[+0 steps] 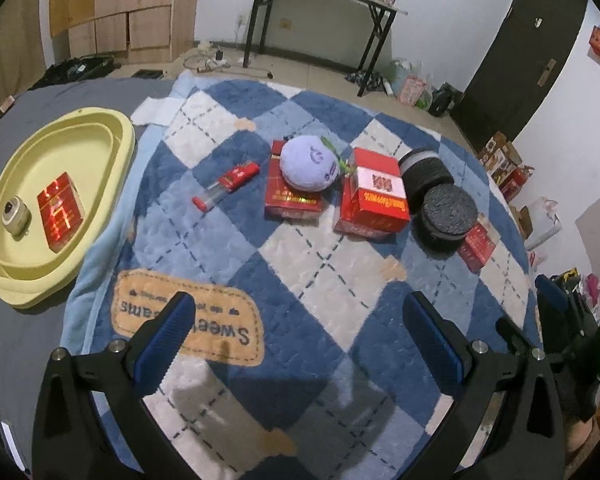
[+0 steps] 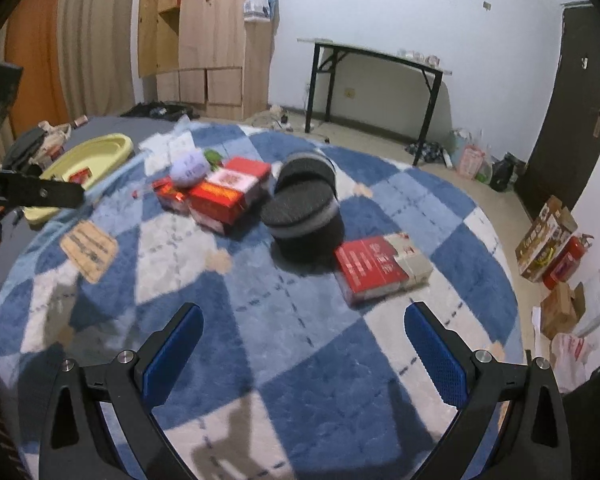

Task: Organize rigid objects
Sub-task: 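Grasp the red lighter with left tool while right tool grasps red-and-silver pack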

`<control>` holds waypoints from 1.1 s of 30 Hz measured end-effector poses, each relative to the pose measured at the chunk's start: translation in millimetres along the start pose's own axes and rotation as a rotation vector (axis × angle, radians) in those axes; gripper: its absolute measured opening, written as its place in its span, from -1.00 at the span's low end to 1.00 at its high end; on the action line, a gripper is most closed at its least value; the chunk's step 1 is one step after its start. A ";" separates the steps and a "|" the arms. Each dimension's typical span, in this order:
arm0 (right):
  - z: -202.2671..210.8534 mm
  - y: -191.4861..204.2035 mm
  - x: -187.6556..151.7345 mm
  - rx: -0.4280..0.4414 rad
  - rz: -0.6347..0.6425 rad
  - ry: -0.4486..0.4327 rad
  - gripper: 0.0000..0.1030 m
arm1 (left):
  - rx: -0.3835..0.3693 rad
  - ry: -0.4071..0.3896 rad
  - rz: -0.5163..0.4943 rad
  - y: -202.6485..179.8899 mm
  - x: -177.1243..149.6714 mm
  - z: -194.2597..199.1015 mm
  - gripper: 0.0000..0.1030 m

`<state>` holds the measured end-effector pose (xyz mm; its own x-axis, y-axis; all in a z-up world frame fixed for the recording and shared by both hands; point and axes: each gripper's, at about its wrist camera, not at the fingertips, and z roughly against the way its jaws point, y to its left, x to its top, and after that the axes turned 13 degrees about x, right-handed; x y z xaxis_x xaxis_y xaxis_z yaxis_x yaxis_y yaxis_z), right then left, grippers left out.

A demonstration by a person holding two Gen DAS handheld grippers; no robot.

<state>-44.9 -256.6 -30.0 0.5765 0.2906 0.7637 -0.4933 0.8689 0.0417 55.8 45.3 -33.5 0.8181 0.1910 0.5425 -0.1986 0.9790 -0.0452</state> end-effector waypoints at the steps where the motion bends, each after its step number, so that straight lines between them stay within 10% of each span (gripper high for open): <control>1: -2.8 -4.2 0.5 -0.005 -0.001 0.008 0.99 | 0.001 -0.002 -0.009 1.7 2.0 -2.6 1.00; 15: -50.5 -71.4 9.1 0.042 0.001 -0.018 0.99 | 0.018 -0.089 -0.227 29.6 65.1 -81.0 1.00; 33: -129.3 -116.8 18.6 0.110 -0.003 0.064 0.99 | -0.202 -0.075 -0.341 22.8 69.3 -144.2 0.78</control>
<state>107.6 -300.8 -103.9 0.6167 0.3157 0.7211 -0.5579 0.8215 0.1175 185.8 91.1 -117.9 0.7759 -0.1452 0.6140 0.1935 0.9810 -0.0125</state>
